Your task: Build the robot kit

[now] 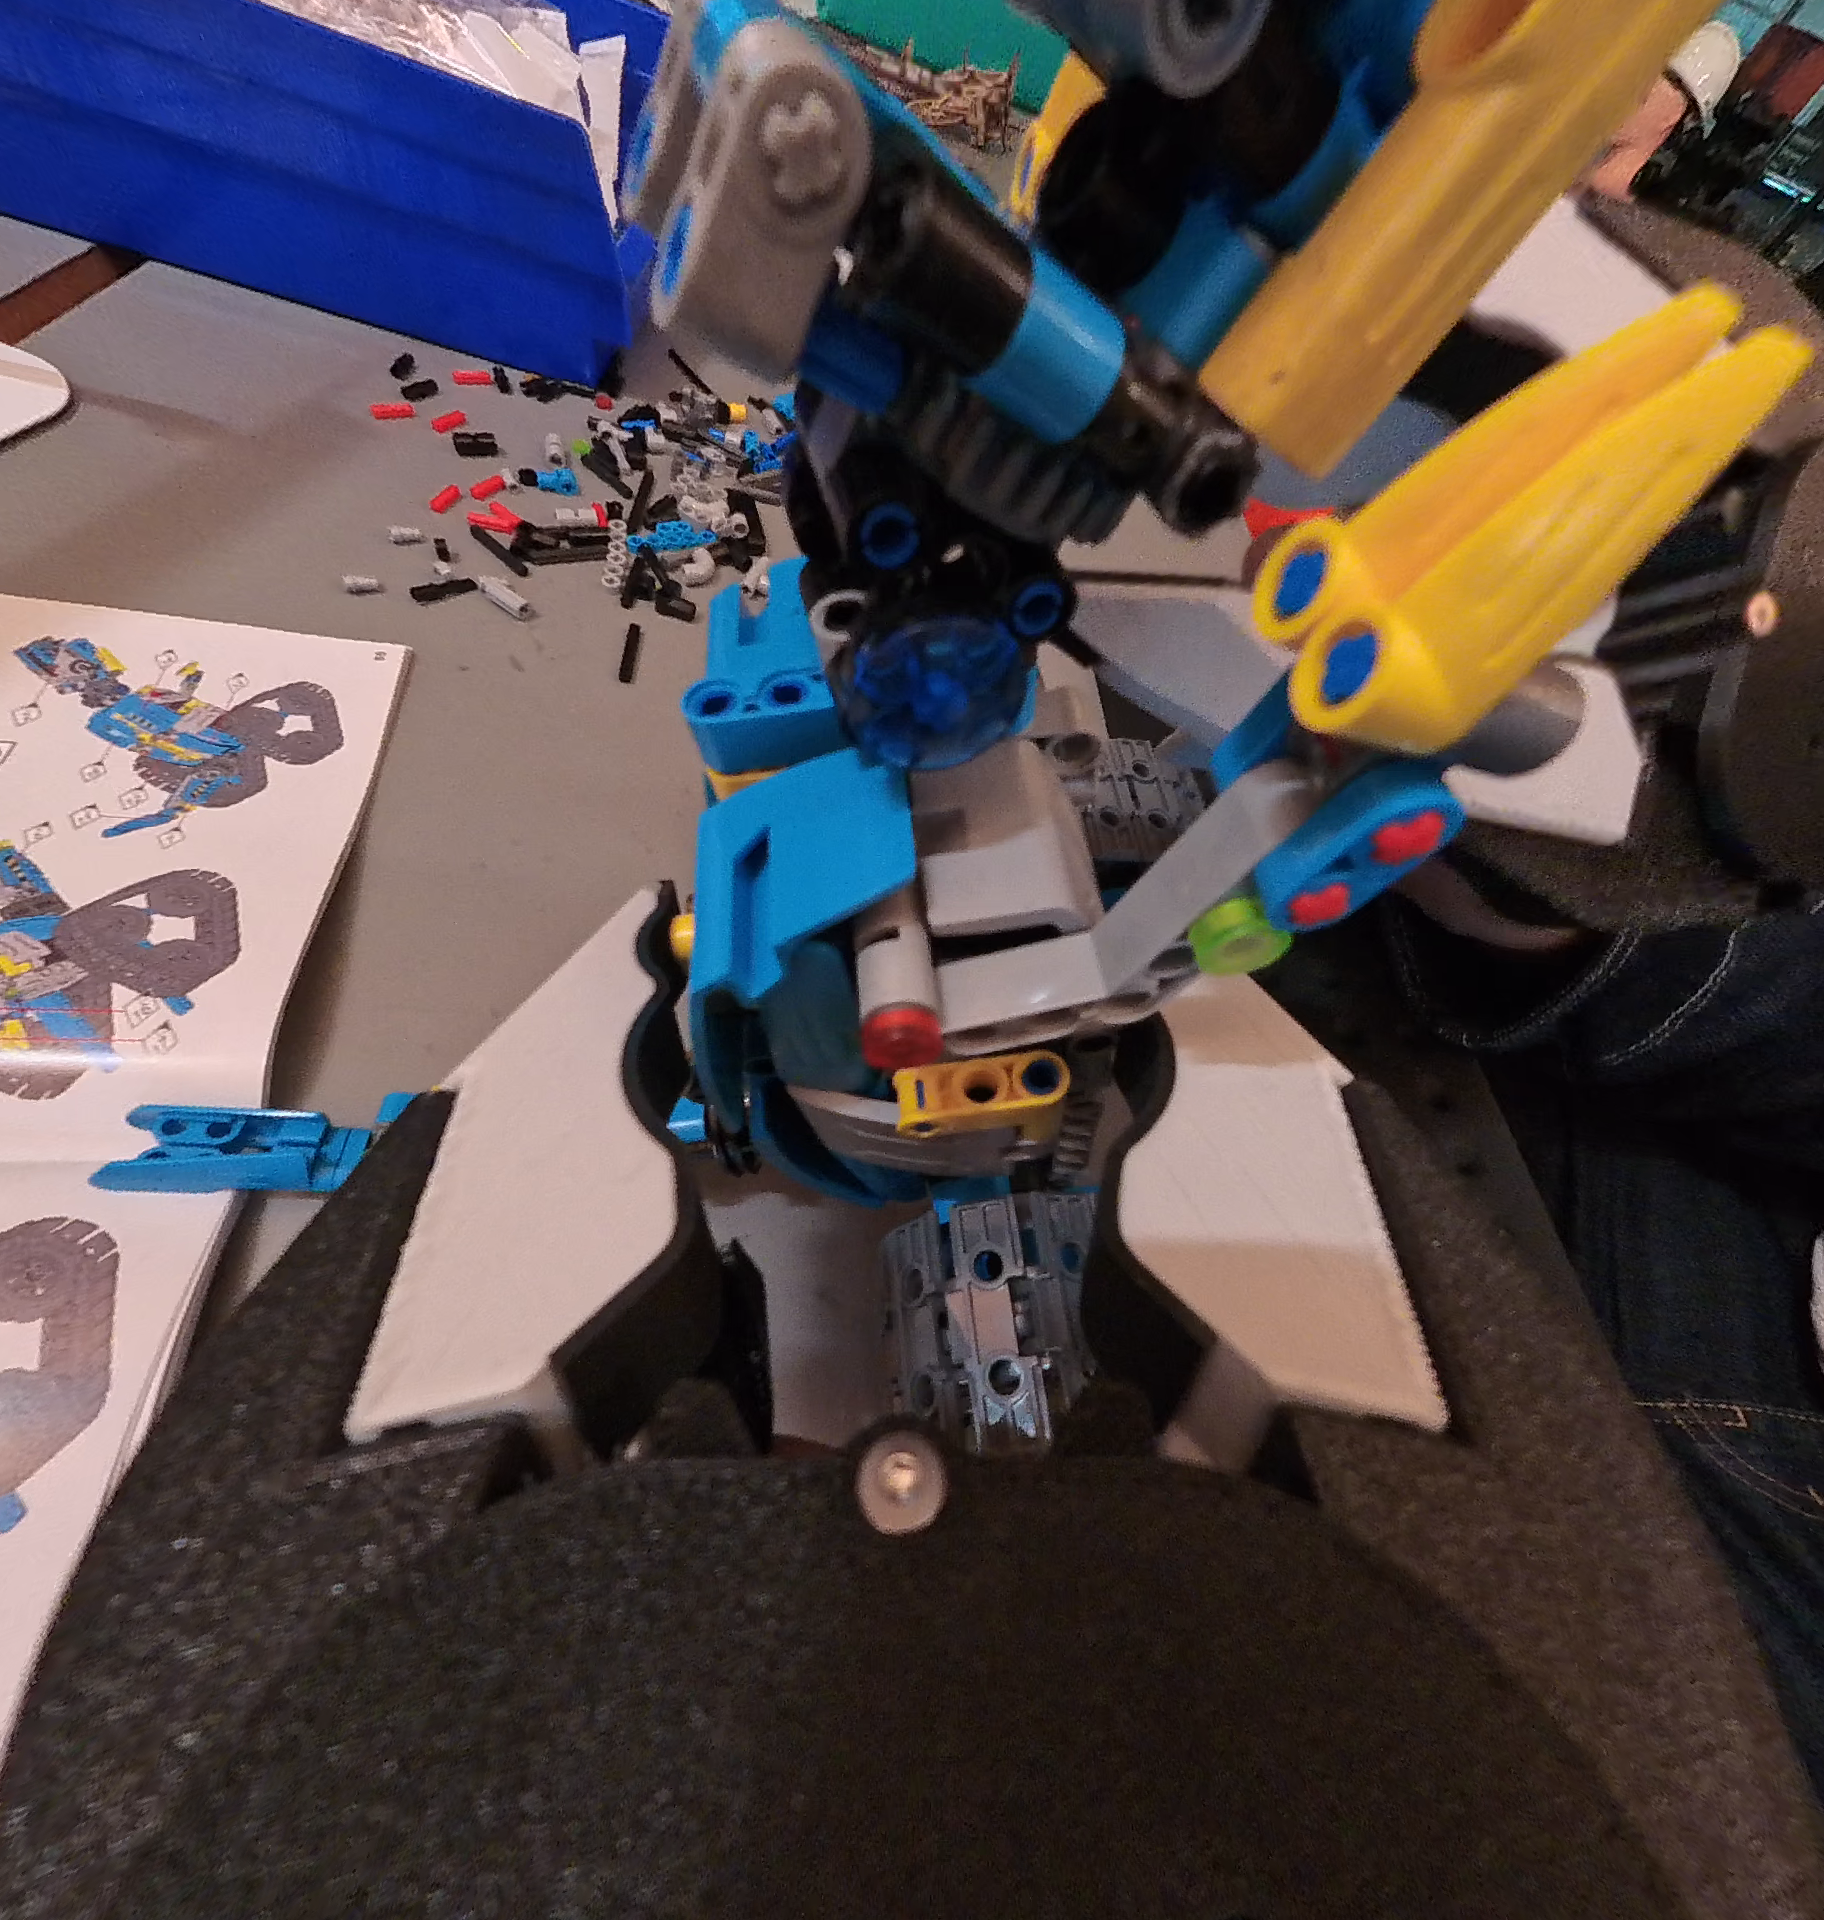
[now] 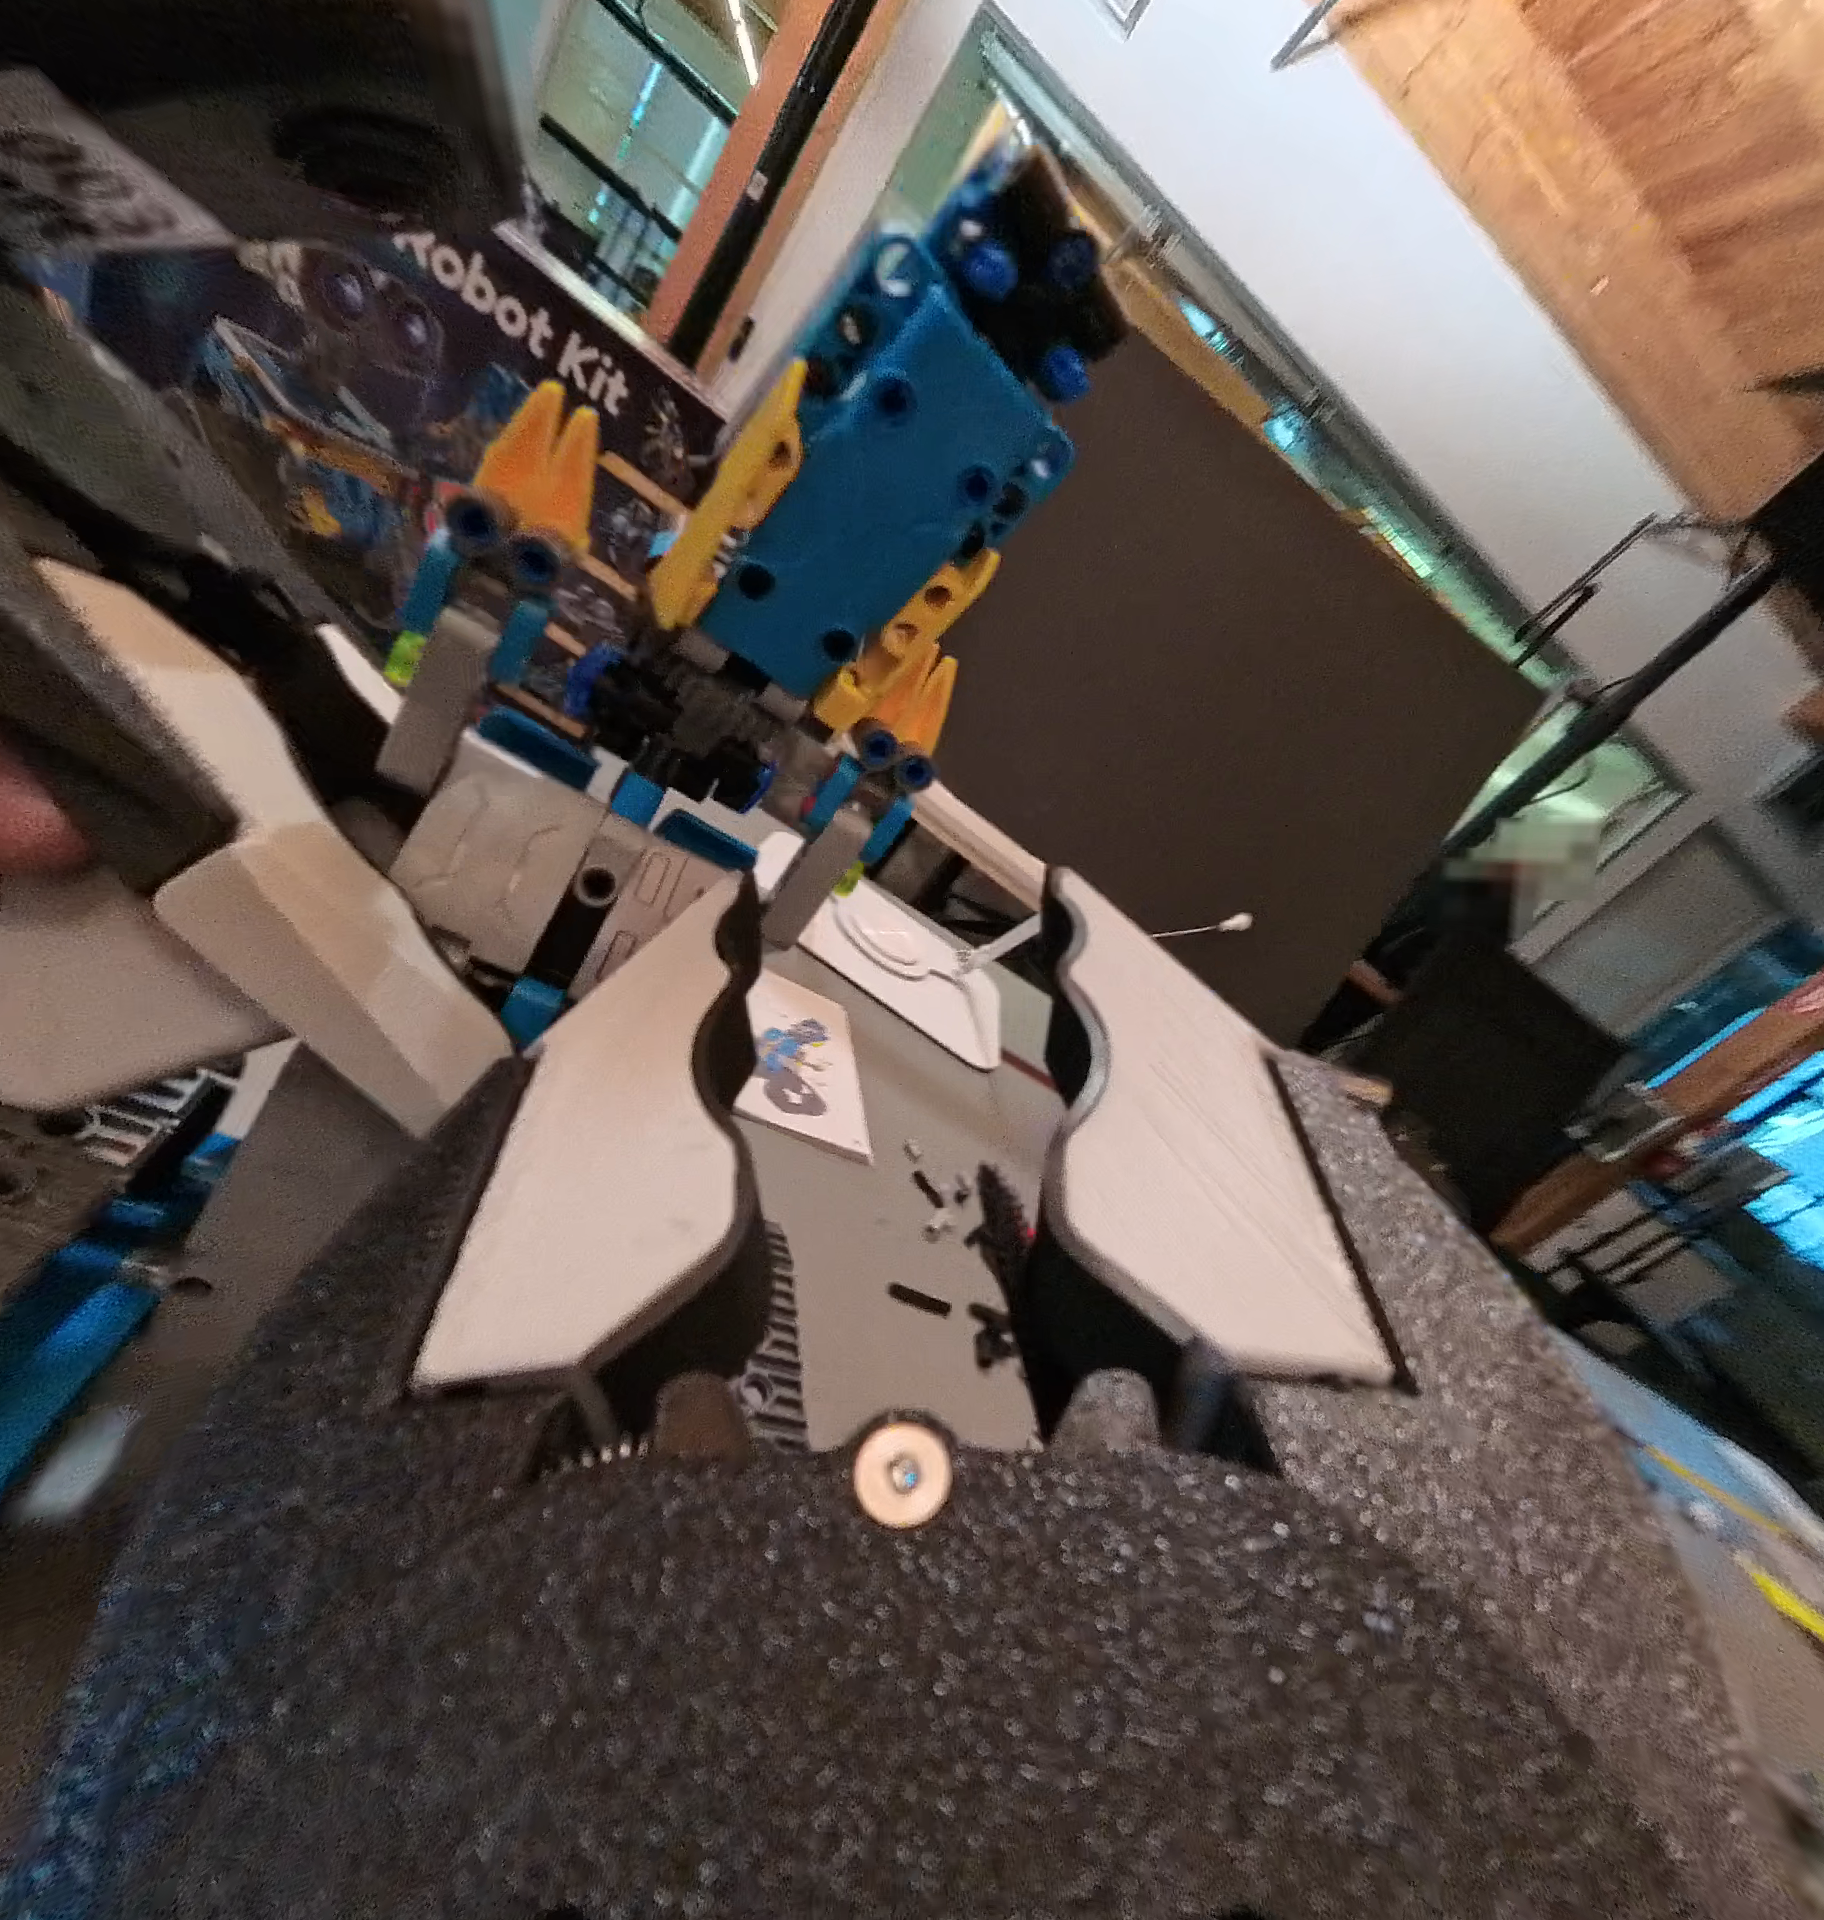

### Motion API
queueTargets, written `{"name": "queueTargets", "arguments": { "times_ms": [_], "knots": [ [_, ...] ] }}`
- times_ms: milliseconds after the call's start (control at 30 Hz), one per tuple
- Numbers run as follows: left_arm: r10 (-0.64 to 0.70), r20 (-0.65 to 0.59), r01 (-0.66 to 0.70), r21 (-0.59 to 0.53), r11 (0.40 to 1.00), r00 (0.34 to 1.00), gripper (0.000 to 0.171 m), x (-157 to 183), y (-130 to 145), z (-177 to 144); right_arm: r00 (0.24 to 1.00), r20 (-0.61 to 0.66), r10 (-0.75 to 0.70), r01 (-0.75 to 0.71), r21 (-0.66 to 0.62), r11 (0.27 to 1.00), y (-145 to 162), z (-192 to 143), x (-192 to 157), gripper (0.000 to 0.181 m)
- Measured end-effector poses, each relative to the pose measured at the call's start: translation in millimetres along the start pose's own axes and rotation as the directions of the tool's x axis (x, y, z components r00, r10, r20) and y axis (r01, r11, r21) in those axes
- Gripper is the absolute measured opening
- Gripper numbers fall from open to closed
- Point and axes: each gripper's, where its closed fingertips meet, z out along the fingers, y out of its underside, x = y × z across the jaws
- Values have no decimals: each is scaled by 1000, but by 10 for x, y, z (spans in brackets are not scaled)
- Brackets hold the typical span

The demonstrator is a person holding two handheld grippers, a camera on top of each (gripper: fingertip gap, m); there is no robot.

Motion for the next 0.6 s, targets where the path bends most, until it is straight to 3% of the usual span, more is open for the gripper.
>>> {"name": "queueTargets", "arguments": {
  "times_ms": [100, 433, 600],
  "knots": [
    [-6, -4, 6, 4, 1000, 1000, 84, -7, 2, -2, 996, -27, -90, 90, -7, 996, 19, -51, -76, 43],
    [-15, -3, 15, 5, 1000, 1000, 84, -20, 4, 0, 944, -124, -306, 303, -40, 952, -102, 45, -7, 52],
    [12, -10, -12, 2, 1000, 1000, 84, 20, 1, 12, 943, -124, -308, 306, -39, 951, -51, -16, -107, 29]
  ]
}}
